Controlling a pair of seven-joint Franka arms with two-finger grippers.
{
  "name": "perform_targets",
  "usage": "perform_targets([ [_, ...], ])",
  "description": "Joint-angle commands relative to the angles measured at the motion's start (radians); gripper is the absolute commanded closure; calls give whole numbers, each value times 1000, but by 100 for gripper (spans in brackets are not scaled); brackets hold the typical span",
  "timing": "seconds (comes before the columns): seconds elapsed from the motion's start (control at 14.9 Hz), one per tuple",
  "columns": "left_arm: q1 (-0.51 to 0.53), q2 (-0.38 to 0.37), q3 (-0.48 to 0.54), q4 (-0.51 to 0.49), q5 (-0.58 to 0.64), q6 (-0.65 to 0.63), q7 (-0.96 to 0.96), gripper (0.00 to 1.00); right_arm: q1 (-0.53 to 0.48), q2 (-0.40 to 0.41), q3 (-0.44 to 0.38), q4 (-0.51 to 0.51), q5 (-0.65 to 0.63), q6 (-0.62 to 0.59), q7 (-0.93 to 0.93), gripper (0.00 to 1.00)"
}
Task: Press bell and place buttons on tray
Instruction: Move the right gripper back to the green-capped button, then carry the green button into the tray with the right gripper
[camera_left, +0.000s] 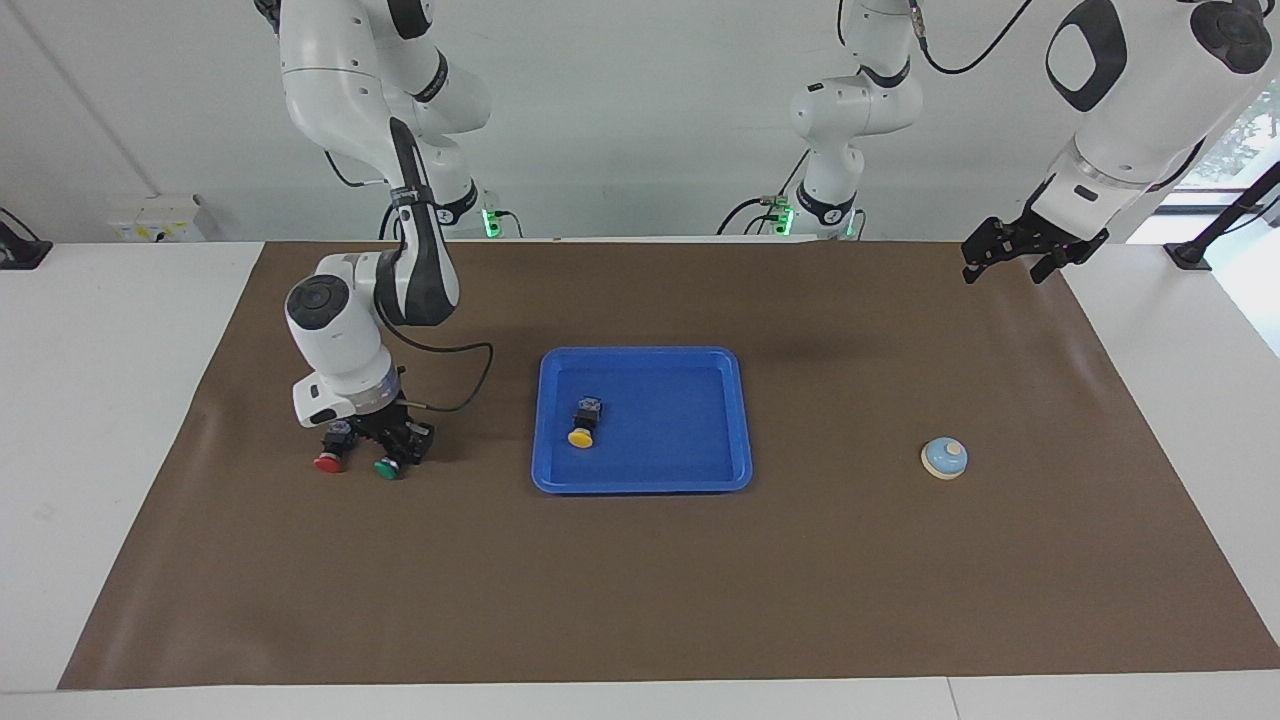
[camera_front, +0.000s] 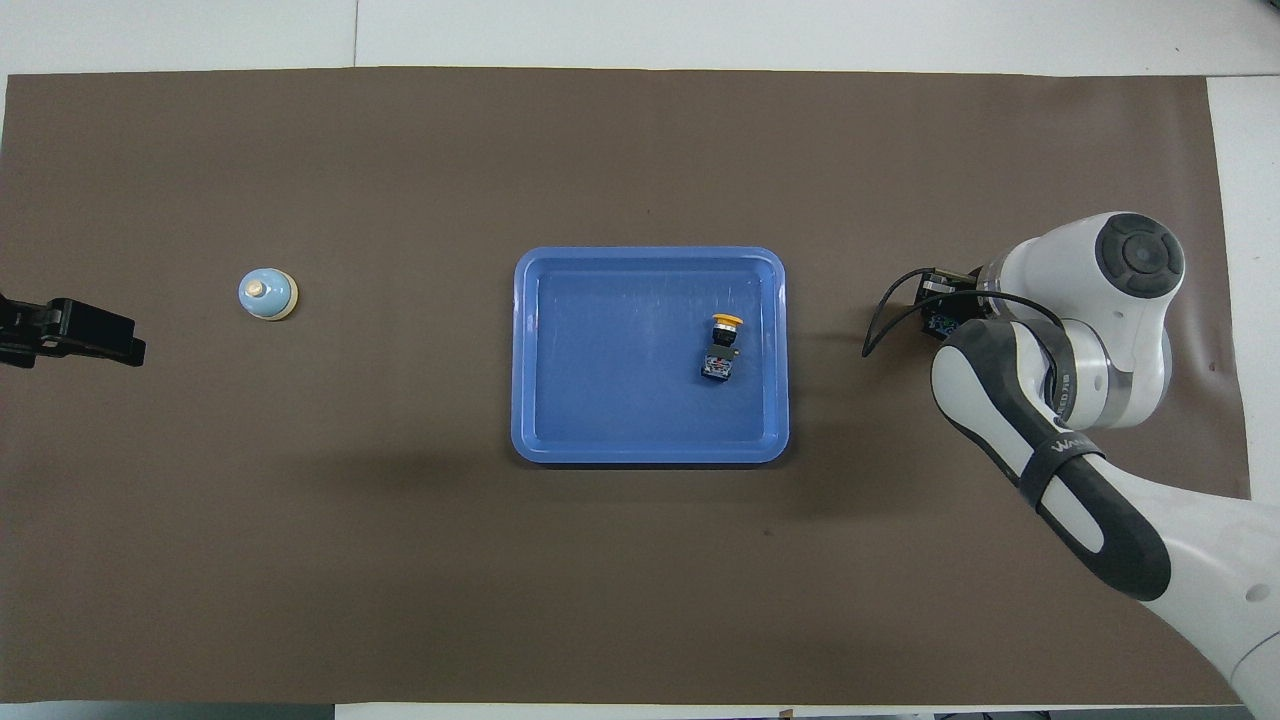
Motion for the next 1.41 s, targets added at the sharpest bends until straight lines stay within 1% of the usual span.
perform_targets([
  [0.0, 3, -19, 3, -15, -13, -3, 8, 0, -6, -6, 8, -9, -13, -18, -6, 100],
  [0.27, 3, -19, 3, -15, -13, -3, 8, 0, 50, -9, 16, 120, -10, -162, 3, 100],
  [0.4, 3, -19, 3, -15, -13, -3, 8, 0, 113, -7, 16, 186, 0, -225, 24, 100],
  [0.67, 3, -19, 3, -15, -13, -3, 8, 0, 262, -4, 16, 273, 3, -303, 182, 100],
  [0.74, 3, -19, 3, -15, -13, -3, 8, 0, 291, -3, 16, 278, 8, -306, 193, 100],
  [0.94, 3, -19, 3, -15, -13, -3, 8, 0, 391, 5, 17, 276, 80, -280, 302, 100],
  [1.14, 3, -19, 3, -15, -13, -3, 7, 0, 476, 48, 17, 272, 83, -207, 355, 100],
  [1.34, 3, -19, 3, -15, -13, -3, 8, 0, 517, 77, 16, 260, 80, -150, 377, 100],
])
